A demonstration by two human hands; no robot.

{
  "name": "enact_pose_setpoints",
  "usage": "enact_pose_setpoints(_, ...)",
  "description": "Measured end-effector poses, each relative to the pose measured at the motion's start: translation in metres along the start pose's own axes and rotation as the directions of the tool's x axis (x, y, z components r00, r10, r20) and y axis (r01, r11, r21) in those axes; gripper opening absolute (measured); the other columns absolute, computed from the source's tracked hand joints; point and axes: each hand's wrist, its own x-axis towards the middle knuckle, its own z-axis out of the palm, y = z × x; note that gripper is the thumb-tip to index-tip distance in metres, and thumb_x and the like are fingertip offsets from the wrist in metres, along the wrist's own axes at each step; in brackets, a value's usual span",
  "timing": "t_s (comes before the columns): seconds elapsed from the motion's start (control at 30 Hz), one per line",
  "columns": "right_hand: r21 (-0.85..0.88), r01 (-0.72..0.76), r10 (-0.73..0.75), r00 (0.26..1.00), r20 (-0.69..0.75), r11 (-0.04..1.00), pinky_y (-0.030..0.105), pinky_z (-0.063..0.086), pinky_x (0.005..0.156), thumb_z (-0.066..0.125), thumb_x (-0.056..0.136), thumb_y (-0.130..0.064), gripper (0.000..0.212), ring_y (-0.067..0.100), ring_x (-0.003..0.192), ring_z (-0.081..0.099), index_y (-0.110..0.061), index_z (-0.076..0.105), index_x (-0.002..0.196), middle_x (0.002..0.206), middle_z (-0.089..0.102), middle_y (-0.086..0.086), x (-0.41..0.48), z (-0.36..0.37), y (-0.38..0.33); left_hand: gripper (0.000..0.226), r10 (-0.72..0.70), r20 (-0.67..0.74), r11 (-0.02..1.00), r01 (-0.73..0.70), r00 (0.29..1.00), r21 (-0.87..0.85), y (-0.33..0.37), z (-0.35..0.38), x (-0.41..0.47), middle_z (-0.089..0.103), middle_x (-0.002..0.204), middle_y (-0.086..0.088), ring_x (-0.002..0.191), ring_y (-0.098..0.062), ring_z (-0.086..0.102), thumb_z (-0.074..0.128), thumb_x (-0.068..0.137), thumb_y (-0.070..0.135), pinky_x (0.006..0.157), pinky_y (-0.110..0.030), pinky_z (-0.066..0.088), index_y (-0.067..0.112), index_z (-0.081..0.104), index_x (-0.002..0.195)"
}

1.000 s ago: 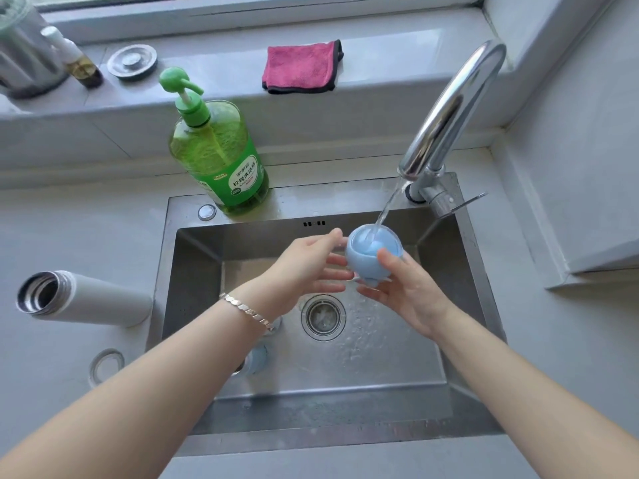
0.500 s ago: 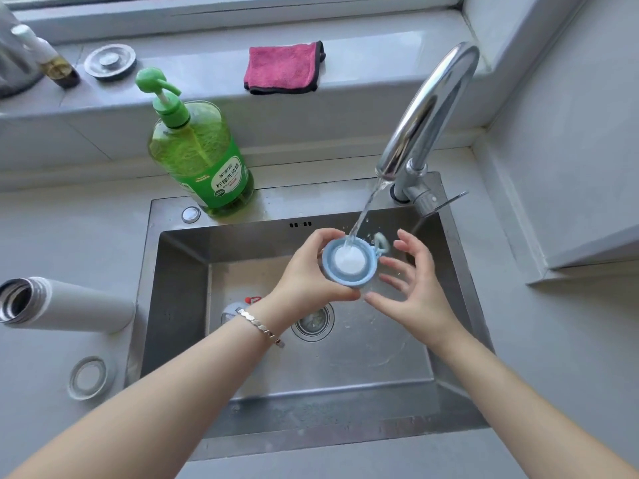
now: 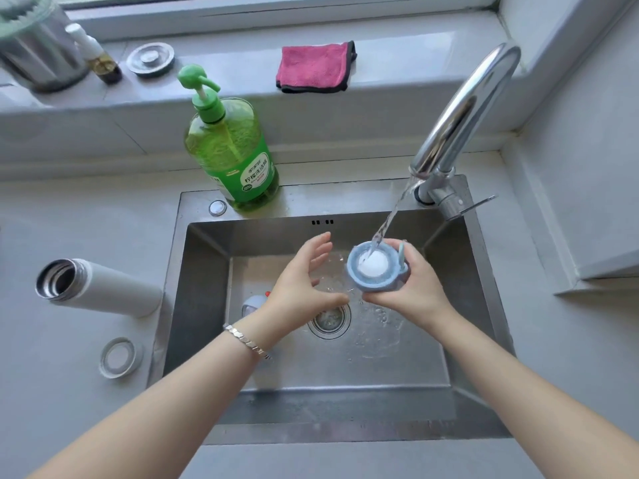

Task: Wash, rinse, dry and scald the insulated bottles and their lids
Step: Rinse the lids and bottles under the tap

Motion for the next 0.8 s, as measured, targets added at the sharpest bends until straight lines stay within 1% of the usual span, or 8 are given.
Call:
enact_pose_setpoints(0.13, 0.014, -0.056, 0.055, 0.997, 0.052, 0.998, 0.029, 0.050, 0.087, 0.089, 0.047, -0.021, 0.066, 0.012, 0.101, 0.060, -0.035, 0.056, 0.103, 0.109, 0.063, -0.003, 0.004, 0.009, -0.007, 0.075, -0.061, -0.087, 0.998, 0.061, 0.994, 0.000, -0.018, -0.019, -0.019, 0.050, 0.130, 0.001, 0.119, -0.010, 0.050, 0.077, 0.069, -0.003, 0.096, -0.028, 0.043, 0.025, 0.043, 0.129)
enact_pose_setpoints(0.2, 0.104, -0.220, 0.211, 0.973, 0.093, 0.970, 0.025, 0.052, 0.077, 0.085, 0.060, -0.016, 0.054, 0.010, 0.087, 0.062, -0.021, 0.059, 0.107, 0.102, 0.065, 0.001, 0.004, 0.013, -0.014, 0.070, -0.087, -0.106, 0.996, 0.086, 0.991, -0.013, -0.028, -0.023, -0.028, 0.053, 0.127, 0.000, 0.116, -0.012, 0.053, 0.076, 0.070, -0.003, 0.095, -0.029, 0.045, 0.027, 0.045, 0.124)
enact_pose_setpoints(0.33, 0.268, -0.729, 0.618, 0.679, 0.396, 0.630, 0.026, 0.053, 0.065, 0.068, 0.080, -0.023, 0.030, 0.019, 0.074, 0.061, -0.010, 0.059, 0.105, 0.087, 0.062, 0.008, -0.016, 0.025, -0.027, 0.066, -0.130, -0.097, 0.991, 0.126, 0.987, -0.047, -0.040, -0.024, -0.048, 0.053, 0.126, -0.003, 0.109, -0.015, 0.057, 0.077, 0.071, 0.001, 0.091, -0.029, 0.047, 0.027, 0.044, 0.121)
enact_pose_setpoints(0.4, 0.289, -0.829, 0.690, 0.559, 0.460, 0.479, 0.028, 0.052, 0.067, 0.067, 0.081, -0.025, 0.026, 0.025, 0.077, 0.061, -0.010, 0.058, 0.100, 0.088, 0.061, 0.012, -0.029, 0.034, -0.032, 0.067, -0.142, -0.072, 0.989, 0.139, 0.987, -0.043, -0.042, -0.022, -0.058, 0.052, 0.126, -0.001, 0.107, -0.014, 0.057, 0.079, 0.070, 0.008, 0.090, -0.027, 0.049, 0.026, 0.044, 0.124)
enact_pose_setpoints(0.47, 0.297, -0.854, 0.705, 0.521, 0.481, 0.428, 0.028, 0.052, 0.067, 0.067, 0.081, -0.027, 0.029, 0.025, 0.077, 0.062, -0.009, 0.059, 0.101, 0.089, 0.062, 0.013, -0.041, 0.047, -0.037, 0.067, -0.145, -0.033, 0.989, 0.144, 0.989, -0.027, -0.044, -0.021, -0.068, 0.052, 0.124, 0.006, 0.104, -0.007, 0.058, 0.081, 0.070, 0.019, 0.086, -0.021, 0.050, 0.030, 0.043, 0.124)
enact_pose_setpoints(0.57, 0.312, -0.830, 0.669, 0.558, 0.490, 0.463, 0.026, 0.051, 0.071, 0.066, 0.083, -0.029, 0.028, 0.019, 0.076, 0.061, -0.010, 0.061, 0.103, 0.089, 0.065, 0.010, -0.058, 0.075, -0.049, 0.064, -0.137, -0.047, 0.990, 0.137, 0.990, 0.011, -0.045, -0.018, -0.086, 0.049, 0.114, 0.018, 0.097, 0.006, 0.055, 0.080, 0.071, 0.029, 0.076, -0.007, 0.047, 0.032, 0.042, 0.122)
enact_pose_setpoints(0.67, 0.236, -0.774, 0.607, 0.614, 0.504, 0.587, 0.025, 0.051, 0.075, 0.063, 0.085, -0.034, 0.028, 0.017, 0.078, 0.063, -0.012, 0.062, 0.102, 0.090, 0.067, 0.006, -0.070, 0.108, -0.062, 0.068, -0.150, -0.229, 0.988, 0.140, 0.962, -0.058, -0.054, -0.026, -0.102, 0.051, 0.116, 0.011, 0.102, -0.004, 0.056, 0.081, 0.069, 0.034, 0.084, -0.016, 0.048, 0.028, 0.042, 0.124)
enact_pose_setpoints(0.8, 0.087, -0.697, 0.530, 0.614, 0.584, 0.712, 0.027, 0.050, 0.082, 0.053, 0.089, -0.044, 0.041, 0.018, 0.091, 0.060, -0.009, 0.062, 0.109, 0.097, 0.064, 0.005, -0.074, 0.148, -0.078, 0.047, -0.158, -0.413, 0.976, 0.079, 0.897, -0.203, -0.069, -0.064, -0.123, 0.057, 0.097, 0.013, 0.082, 0.000, 0.060, 0.078, 0.074, 0.021, 0.069, -0.010, 0.048, 0.035, 0.048, 0.107)
